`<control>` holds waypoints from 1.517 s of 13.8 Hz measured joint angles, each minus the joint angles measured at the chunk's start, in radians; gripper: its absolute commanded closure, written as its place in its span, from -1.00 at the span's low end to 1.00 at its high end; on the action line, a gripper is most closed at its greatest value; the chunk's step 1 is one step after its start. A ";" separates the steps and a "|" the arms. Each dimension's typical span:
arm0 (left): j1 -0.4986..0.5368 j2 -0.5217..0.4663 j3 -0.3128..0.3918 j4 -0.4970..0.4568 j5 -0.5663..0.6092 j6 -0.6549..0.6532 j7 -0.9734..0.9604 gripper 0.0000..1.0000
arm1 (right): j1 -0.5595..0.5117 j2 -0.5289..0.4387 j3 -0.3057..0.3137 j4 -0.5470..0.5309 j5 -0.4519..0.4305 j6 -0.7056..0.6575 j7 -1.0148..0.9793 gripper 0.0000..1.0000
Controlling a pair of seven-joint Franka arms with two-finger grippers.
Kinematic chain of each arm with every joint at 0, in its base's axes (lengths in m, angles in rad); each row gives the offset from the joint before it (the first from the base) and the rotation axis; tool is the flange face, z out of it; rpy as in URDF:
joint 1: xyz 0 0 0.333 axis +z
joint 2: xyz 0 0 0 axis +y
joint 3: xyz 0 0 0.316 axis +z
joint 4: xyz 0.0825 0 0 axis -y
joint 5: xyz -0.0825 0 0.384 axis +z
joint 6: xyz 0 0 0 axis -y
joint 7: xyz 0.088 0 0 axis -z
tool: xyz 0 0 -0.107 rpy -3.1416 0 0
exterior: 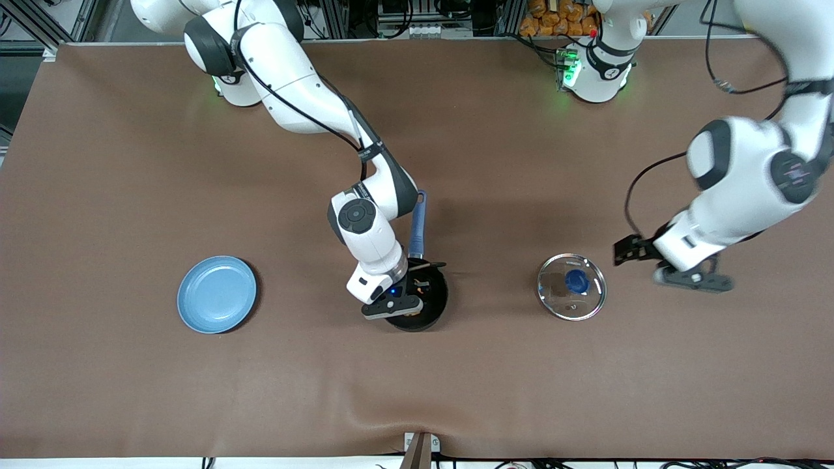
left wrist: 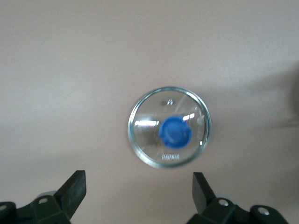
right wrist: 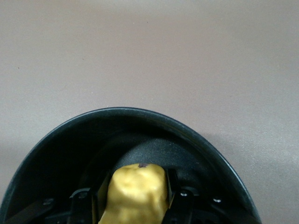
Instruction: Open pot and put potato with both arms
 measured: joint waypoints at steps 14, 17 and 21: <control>0.015 -0.050 0.007 0.406 -0.035 -0.389 -0.221 -1.00 | -0.011 -0.109 -0.031 0.052 -0.001 -0.151 -0.022 -1.00; 0.019 -0.050 0.011 0.407 -0.035 -0.390 -0.221 -1.00 | -0.013 -0.197 -0.070 0.055 -0.001 -0.313 -0.022 -1.00; -0.185 -0.086 0.229 0.405 -0.035 -0.398 -0.218 -1.00 | -0.017 -0.302 -0.135 0.057 -0.001 -0.501 -0.023 -1.00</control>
